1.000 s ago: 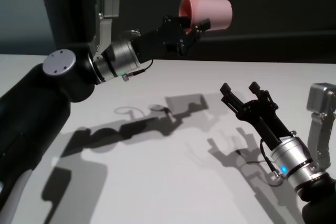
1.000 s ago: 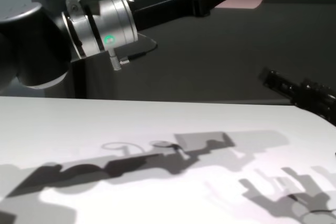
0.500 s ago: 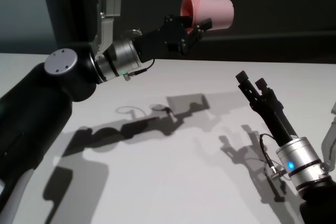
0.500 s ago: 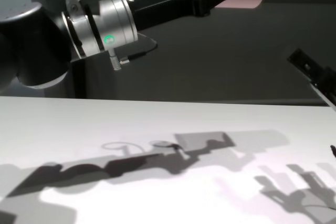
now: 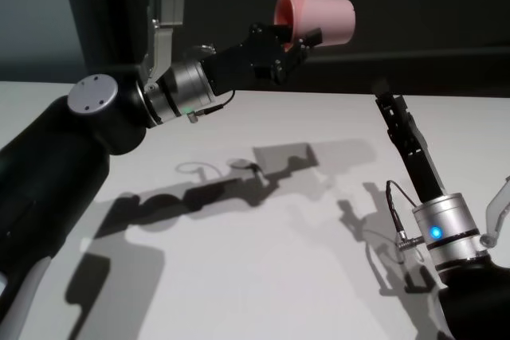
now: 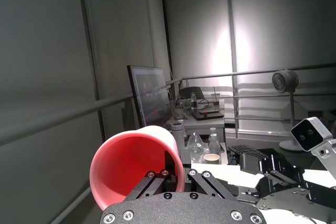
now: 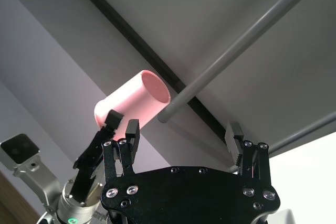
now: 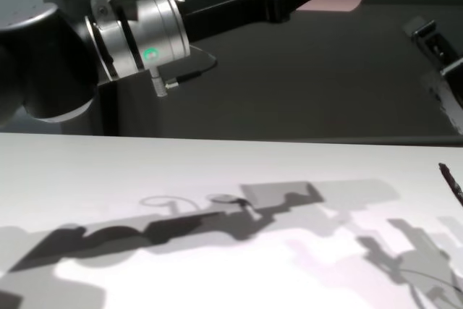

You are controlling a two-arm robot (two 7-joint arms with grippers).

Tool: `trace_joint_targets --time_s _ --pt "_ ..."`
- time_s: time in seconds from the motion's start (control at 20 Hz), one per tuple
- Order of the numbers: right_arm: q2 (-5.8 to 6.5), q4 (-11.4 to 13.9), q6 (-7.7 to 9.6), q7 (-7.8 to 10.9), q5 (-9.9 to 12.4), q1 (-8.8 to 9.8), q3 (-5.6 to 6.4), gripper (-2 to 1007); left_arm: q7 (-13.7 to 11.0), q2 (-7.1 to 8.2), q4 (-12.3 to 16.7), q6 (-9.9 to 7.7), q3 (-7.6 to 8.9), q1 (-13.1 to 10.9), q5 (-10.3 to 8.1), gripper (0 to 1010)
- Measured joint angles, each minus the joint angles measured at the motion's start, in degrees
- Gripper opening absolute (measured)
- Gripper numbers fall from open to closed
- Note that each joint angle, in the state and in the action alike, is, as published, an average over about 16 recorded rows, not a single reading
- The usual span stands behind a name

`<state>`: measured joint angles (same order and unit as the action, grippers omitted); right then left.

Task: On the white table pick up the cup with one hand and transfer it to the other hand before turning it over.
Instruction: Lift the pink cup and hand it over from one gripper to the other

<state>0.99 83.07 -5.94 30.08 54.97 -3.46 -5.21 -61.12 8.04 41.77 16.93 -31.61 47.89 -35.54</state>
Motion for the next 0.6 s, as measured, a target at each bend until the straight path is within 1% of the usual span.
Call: trace_joint_targets --time_s 0.3,0.6 --pt "-1.1 -3.7 0.75 4.53 4.8 -3.29 -0.55 1002 0.0 0.0 0.0 0.0 0.0 0.0 0.0 55" --pt "-1.8 -8.3 2.03 8.44 8.6 -6.83 -1.45 1002 0.0 0.0 0.0 0.0 0.0 0.0 0.0 55"
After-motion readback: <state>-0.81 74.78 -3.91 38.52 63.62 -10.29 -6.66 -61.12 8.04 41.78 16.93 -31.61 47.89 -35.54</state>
